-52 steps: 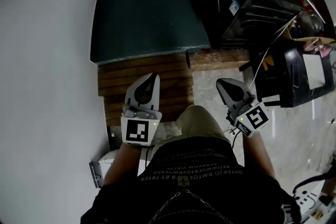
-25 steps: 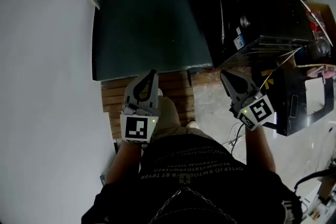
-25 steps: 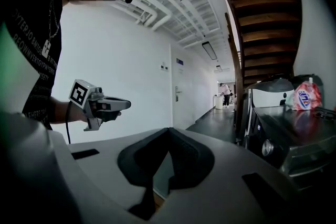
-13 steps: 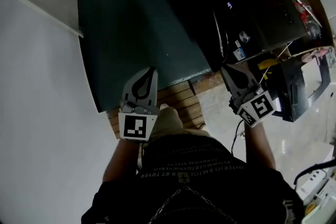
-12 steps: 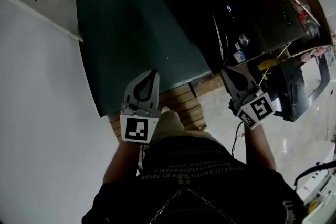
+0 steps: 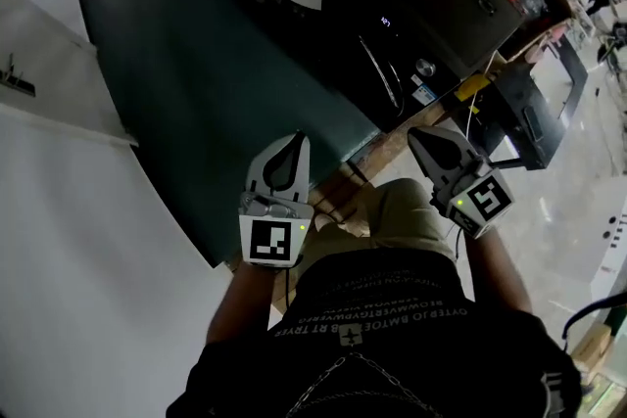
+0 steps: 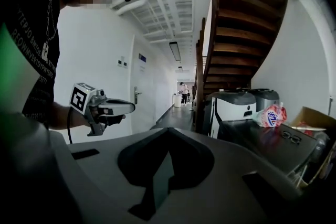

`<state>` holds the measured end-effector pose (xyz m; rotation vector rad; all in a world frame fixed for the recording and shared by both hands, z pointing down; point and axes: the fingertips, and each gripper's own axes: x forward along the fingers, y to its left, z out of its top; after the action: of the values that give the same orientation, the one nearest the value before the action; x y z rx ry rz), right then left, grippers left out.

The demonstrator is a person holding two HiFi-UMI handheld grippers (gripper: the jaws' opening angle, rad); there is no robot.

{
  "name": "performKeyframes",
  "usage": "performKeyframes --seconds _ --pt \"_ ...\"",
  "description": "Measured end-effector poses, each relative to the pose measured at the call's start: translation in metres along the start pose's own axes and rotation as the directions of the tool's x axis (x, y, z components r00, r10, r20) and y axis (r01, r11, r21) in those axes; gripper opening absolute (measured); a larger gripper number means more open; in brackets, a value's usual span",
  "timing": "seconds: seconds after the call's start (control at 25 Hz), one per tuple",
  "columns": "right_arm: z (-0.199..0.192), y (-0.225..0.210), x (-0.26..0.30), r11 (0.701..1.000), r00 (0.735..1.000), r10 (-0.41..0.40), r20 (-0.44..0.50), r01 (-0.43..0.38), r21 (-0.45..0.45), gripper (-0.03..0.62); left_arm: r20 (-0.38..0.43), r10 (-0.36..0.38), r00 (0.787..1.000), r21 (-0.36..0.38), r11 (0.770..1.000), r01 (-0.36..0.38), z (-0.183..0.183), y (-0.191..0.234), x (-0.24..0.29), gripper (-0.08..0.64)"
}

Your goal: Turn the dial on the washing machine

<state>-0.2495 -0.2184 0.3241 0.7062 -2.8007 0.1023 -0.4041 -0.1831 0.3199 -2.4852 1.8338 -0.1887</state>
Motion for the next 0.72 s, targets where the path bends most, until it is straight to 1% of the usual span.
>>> performKeyframes --seconds 0.04,0.16,0.24,0.36,0.48,0.64,0.72 --pt "-0.001 -0.003 -0.002 1.0 1.0 -0.022 -0.007 0.022 0.002 -0.003 0.012 -0.024 1.0 -0.001 1.0 0.024 0.001 -0.003 0.005 0.006" --pt "-0.005 -0.01 -0.005 0.997 0.997 -0.079 -0.016 0.079 -0.009 -0.003 0.029 -0.105 0.994 0.029 0.994 0.104 0.001 -0.016 0.018 0.006" --pt "-0.006 -0.017 -0.005 0.994 0.994 -0.108 -0.018 0.108 -0.019 -0.003 0.035 -0.133 0.99 0.026 0.991 0.133 0.0 -0.023 0.025 0.006" --pt "-0.011 -0.029 -0.005 0.991 0.991 -0.135 -0.01 0.135 -0.022 -0.003 0.039 -0.152 0.988 0.023 0.988 0.152 -0.002 -0.029 0.038 0.006" --pt "-0.025 -0.047 -0.007 0.987 0.986 -0.163 -0.014 0.163 0.0 -0.003 0.029 -0.161 0.987 0.016 0.987 0.16 -0.004 -0.036 0.047 0.006" --pt "-0.041 -0.084 -0.01 0.972 0.973 -0.231 -0.015 0.231 0.042 -0.003 0.009 -0.173 0.985 0.021 0.985 0.173 -0.001 -0.045 0.059 0.006" --pt "-0.05 -0.106 -0.01 0.963 0.965 -0.263 -0.014 0.264 0.049 -0.003 -0.001 -0.178 0.984 0.032 0.984 0.177 0.0 -0.05 0.067 0.006"
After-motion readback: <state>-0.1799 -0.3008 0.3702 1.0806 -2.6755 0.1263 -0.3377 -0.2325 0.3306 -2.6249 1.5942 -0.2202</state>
